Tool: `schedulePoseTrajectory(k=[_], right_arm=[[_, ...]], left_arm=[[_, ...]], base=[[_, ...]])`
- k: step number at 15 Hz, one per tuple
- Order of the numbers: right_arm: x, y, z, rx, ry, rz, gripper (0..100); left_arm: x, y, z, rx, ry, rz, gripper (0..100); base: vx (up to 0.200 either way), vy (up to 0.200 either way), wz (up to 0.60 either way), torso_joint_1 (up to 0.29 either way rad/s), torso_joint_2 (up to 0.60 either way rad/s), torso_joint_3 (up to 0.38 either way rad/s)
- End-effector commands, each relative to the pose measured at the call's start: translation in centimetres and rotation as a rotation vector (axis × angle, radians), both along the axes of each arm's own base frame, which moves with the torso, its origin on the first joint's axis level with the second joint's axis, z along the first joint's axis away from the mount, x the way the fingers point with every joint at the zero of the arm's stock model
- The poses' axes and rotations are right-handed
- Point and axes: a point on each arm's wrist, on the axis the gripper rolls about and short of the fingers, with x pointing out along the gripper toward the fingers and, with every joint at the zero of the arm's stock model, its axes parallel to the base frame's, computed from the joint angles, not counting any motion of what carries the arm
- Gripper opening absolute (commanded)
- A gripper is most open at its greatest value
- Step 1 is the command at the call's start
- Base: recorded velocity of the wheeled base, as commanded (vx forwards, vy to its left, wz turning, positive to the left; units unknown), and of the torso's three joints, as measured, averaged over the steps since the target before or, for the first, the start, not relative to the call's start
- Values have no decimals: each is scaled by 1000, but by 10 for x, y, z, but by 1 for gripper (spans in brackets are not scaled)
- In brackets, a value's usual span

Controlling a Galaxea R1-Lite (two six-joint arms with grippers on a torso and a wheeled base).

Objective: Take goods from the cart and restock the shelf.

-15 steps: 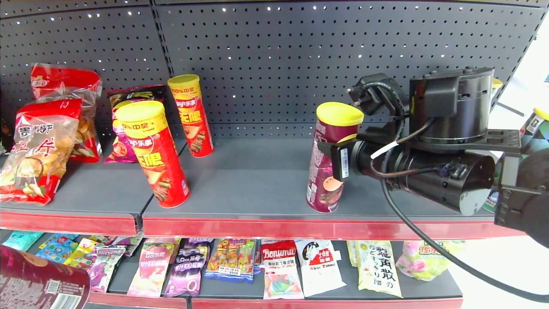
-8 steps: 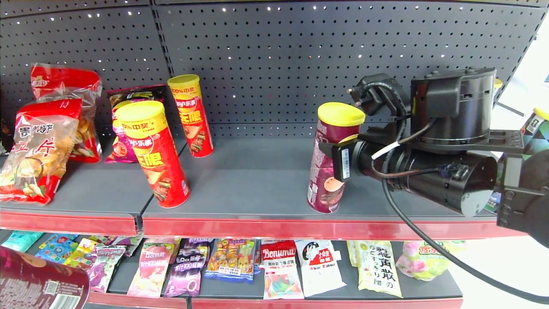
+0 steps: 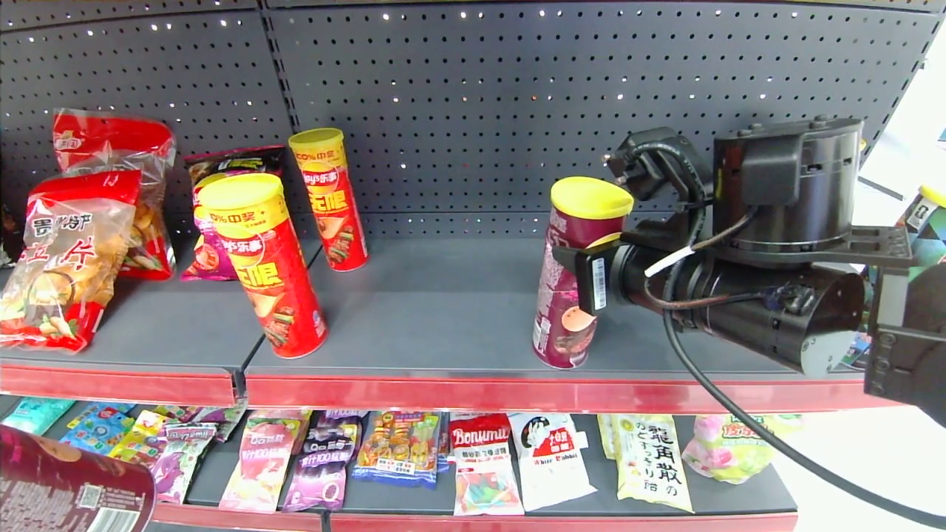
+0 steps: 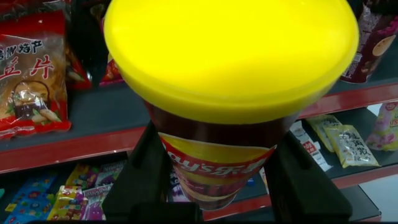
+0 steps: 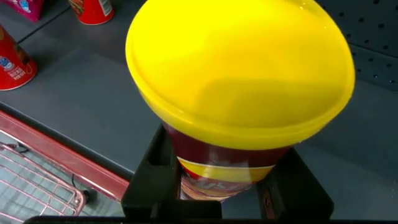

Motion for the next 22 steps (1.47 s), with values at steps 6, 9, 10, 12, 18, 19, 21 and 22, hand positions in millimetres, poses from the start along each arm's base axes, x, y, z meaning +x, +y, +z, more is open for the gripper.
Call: schedulePoseTrajectory(k=[6,9,10,12,18,19,21,22], right_arm=[[-3,1,-3,-3,6,9,100],[-11,-8,-2,-1,7,8,100],[-16,-12,-3,-2,9,8,100],[-26,-22,-4,-3,14,11,100],[-93,-83,-17,20,18,102,100],[-105,-95,-19,28,8,125,100],[-128,-119,-22,7,-29,129,100],[-137,-131,-20,4,-36,107,100]], left_arm=[[1,0,-2,0,5,-1,0],[1,0,-2,1,8,-4,0],[1,0,-2,0,8,-4,0],[1,0,-4,1,14,-6,0],[5,0,-9,2,42,-13,0],[6,0,-9,2,45,-16,0],[8,0,-9,0,57,-18,0],[9,-1,-9,-1,62,-30,0]], base=[[0,0,0,0,0,0],[0,0,0,0,0,0],[0,0,0,0,0,0],[0,0,0,0,0,0],[0,0,0,0,0,0],[0,0,0,0,0,0],[0,0,0,0,0,0],[0,0,0,0,0,0]])
